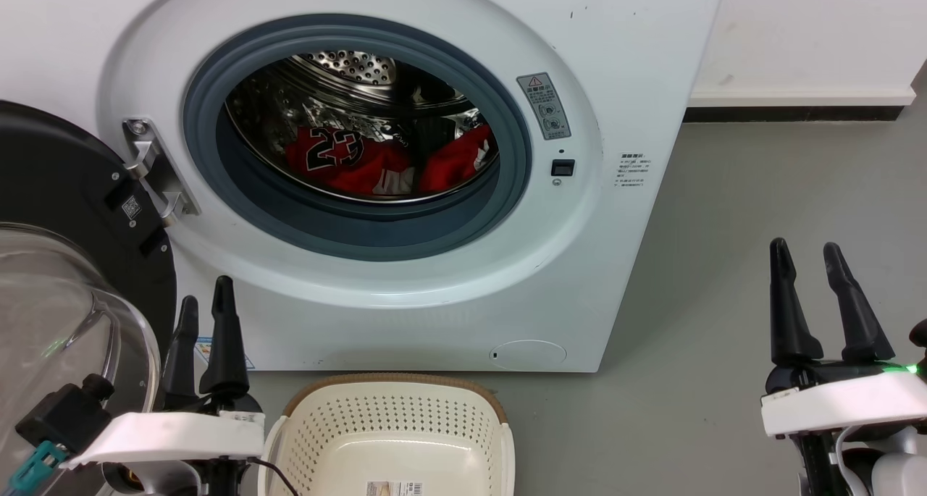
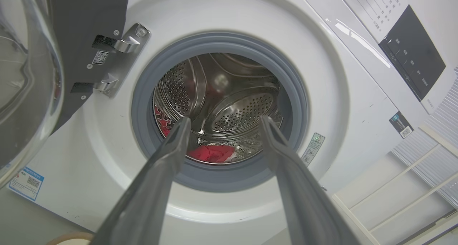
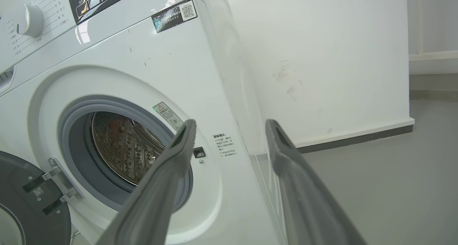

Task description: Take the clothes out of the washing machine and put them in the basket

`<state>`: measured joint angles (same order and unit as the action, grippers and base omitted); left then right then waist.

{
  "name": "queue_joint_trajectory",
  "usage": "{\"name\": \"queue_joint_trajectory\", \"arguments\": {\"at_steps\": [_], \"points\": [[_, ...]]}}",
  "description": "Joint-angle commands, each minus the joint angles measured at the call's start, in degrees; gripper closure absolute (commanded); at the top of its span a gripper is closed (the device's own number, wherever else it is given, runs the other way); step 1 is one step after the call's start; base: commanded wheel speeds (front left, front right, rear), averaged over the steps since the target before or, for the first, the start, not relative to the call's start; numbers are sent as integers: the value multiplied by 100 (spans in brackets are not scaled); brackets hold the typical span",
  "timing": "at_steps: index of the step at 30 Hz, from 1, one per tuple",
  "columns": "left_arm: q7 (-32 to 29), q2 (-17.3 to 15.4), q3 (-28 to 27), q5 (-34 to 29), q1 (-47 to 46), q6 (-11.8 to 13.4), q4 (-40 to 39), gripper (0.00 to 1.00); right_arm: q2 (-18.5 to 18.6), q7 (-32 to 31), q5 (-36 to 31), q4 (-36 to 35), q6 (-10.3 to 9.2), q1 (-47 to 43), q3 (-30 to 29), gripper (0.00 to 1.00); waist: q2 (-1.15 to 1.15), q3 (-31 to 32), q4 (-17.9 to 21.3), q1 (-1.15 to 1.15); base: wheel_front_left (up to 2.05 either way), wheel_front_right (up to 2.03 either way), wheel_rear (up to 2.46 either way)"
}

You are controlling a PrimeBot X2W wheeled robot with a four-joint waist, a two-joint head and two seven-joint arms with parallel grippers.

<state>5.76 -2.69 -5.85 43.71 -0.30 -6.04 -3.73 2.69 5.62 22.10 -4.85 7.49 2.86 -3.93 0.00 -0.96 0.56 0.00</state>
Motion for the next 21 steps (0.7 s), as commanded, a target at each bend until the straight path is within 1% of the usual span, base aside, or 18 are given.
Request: {"name": "queue_joint_trajectory", "arguments": {"at_steps": [1, 5, 11, 12, 13, 17, 21], "points": [[55, -16, 47, -290, -14, 2, -170, 0, 30, 63, -247, -156, 0, -10, 36, 0, 0, 0, 4, 0, 0, 0, 0], [122, -17, 201, -843, 26, 132, -308, 0, 30, 129, -617, -258, 0, -40, 108, 0, 0, -1, 16, 0, 0, 0, 0], [221, -81, 467, -1417, 68, 299, -373, 0, 30, 229, -1081, -265, 0, -127, 145, 0, 0, -9, 26, 0, 0, 0, 0], [232, -105, 516, -1505, 74, 340, -385, 0, 30, 244, -1148, -260, 0, -138, 151, 0, 0, -12, 26, 0, 0, 0, 0], [269, -154, 610, -1647, 99, 433, -378, 0, 30, 277, -1304, -250, 0, -157, 164, 0, 0, -17, 25, 0, 0, 0, 0], [326, -250, 811, -1908, 141, 634, -291, 0, 30, 335, -1558, -193, 0, -218, 204, 0, 0, -23, 27, 0, 0, 0, 0], [385, -342, 967, -2109, 168, 756, -159, 0, 30, 397, -1791, -174, 0, -244, 227, 0, 0, -22, 30, 0, 0, 0, 0]]}}
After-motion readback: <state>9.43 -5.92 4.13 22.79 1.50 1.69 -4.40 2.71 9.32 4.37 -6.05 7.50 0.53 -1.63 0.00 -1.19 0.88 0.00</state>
